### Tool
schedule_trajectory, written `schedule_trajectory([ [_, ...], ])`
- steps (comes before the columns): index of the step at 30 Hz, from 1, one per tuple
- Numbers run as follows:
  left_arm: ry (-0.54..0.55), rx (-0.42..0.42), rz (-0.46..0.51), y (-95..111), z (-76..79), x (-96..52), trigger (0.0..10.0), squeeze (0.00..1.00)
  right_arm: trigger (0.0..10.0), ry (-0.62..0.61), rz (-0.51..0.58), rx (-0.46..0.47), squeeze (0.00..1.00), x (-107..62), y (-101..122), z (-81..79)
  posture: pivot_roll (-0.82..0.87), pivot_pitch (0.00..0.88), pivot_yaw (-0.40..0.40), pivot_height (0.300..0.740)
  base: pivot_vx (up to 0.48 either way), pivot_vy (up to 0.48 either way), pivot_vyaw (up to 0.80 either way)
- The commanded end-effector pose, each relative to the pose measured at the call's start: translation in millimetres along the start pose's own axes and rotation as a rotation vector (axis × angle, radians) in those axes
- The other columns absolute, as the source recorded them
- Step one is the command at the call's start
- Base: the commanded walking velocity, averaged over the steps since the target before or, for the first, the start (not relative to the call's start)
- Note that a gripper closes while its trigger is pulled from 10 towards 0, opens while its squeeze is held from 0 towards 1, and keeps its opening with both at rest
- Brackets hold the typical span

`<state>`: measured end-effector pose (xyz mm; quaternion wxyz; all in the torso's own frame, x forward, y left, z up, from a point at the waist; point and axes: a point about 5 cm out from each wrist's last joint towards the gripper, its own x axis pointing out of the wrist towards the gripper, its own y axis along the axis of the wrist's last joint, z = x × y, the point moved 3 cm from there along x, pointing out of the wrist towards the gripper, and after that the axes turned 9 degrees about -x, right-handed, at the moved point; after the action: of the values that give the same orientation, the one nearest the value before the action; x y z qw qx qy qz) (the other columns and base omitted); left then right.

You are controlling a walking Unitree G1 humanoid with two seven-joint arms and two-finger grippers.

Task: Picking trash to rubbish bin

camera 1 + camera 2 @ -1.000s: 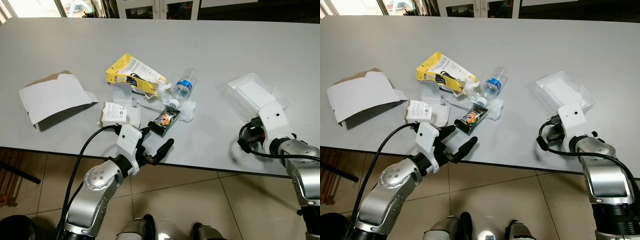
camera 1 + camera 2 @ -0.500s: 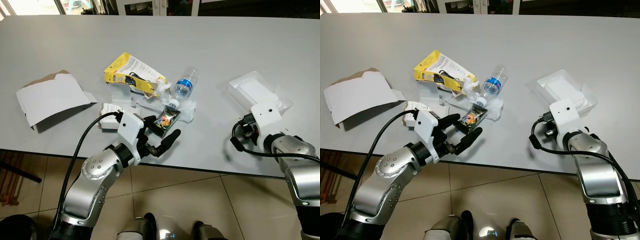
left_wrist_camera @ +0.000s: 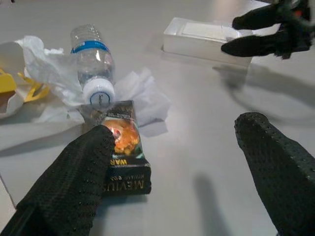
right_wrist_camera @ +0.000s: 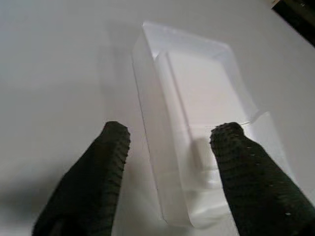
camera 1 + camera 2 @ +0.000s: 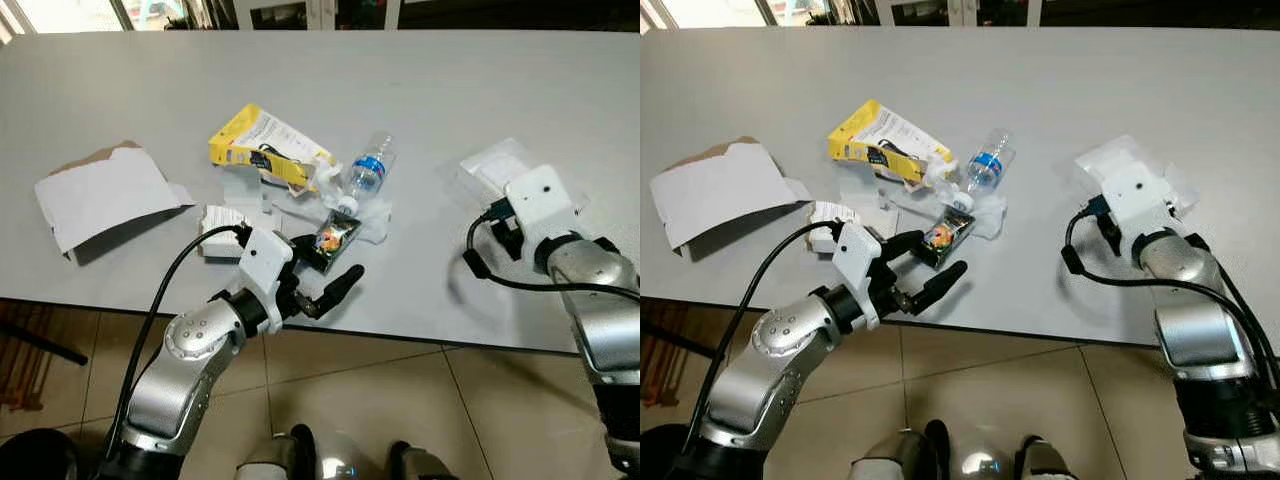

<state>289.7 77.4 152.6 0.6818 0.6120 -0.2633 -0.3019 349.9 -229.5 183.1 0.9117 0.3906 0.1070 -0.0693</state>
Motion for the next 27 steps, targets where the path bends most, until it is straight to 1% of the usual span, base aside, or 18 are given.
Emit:
schedule_trajectory([
  [1, -0.006, 0.009, -0.018, -3, 3.6, -2.2, 10.0, 0.00, 10.0, 0.013, 0.004, -0.023, 1.00, 2.8, 1, -3.0, 0.00, 0.212, 0.100, 0.740, 0.000, 0.000, 0.00],
  [3, -0.005, 0.009, -0.018, -4, 3.6, -2.6, 10.0, 0.00, 10.0, 0.006, -0.002, -0.026, 1.00, 3.8, 0, -2.3, 0.00, 0.212, 0.100, 0.740, 0.000, 0.000, 0.00],
  [6, 0.004, 0.010, -0.022, -4, 2.4, -4.0, 10.0, 0.00, 10.0, -0.003, -0.040, -0.034, 1.00, 7.7, -6, 0.6, 0.00, 0.212, 0.093, 0.740, 0.000, 0.000, 0.00],
  [10, 0.007, 0.011, -0.022, -4, 1.6, -4.4, 10.0, 0.00, 10.0, -0.002, -0.061, -0.020, 1.00, 9.6, -10, 2.3, 0.01, 0.209, 0.091, 0.740, 0.000, 0.000, 0.00],
  [14, 0.010, 0.013, -0.024, -5, 1.0, -4.6, 10.0, 0.00, 10.0, -0.029, -0.067, -0.022, 1.00, 7.3, -9, 9.3, 0.01, 0.209, 0.091, 0.740, 0.000, 0.000, 0.00],
  [17, 0.011, 0.014, -0.026, -5, 0.8, -4.7, 10.0, 0.00, 10.0, -0.048, -0.069, -0.040, 1.00, 3.1, -9, 13.4, 0.00, 0.207, 0.091, 0.740, 0.000, 0.000, 0.00],
  [19, 0.010, 0.013, -0.027, -6, 0.9, -4.5, 10.0, 0.00, 10.0, -0.049, -0.075, -0.036, 1.00, 0.3, -10, 13.8, 0.00, 0.207, 0.091, 0.740, 0.000, 0.000, 0.00],
  [20, 0.007, 0.012, -0.028, -6, 2.0, -3.3, 10.0, 0.00, 10.0, -0.045, -0.097, -0.031, 1.00, -1.9, -16, 12.7, -0.01, 0.206, 0.092, 0.740, 0.000, 0.000, 0.00],
  [21, 0.007, 0.012, -0.028, -6, 2.0, -3.3, 10.0, 0.00, 10.0, -0.045, -0.097, -0.031, 1.00, -1.9, -16, 12.7, -0.01, 0.206, 0.092, 0.740, 0.000, 0.000, 0.00],
  [23, 0.002, 0.010, -0.029, -7, 3.3, -1.9, 10.0, 0.00, 10.0, -0.041, -0.122, -0.020, 1.00, -3.6, -24, 11.7, -0.01, 0.205, 0.092, 0.740, 0.000, 0.000, 0.00],
  [25, 0.000, 0.010, -0.030, -7, 3.7, -1.2, 10.0, 0.00, 10.0, -0.028, -0.136, -0.001, 0.97, -4.2, -28, 9.6, -0.01, 0.205, 0.092, 0.740, 0.000, 0.000, 0.00],
  [27, -0.001, 0.009, -0.030, -7, 4.1, -0.5, 10.0, 0.00, 10.0, -0.011, -0.147, 0.018, 0.97, -4.2, -33, 6.7, -0.01, 0.205, 0.092, 0.740, 0.000, 0.000, 0.00],
])
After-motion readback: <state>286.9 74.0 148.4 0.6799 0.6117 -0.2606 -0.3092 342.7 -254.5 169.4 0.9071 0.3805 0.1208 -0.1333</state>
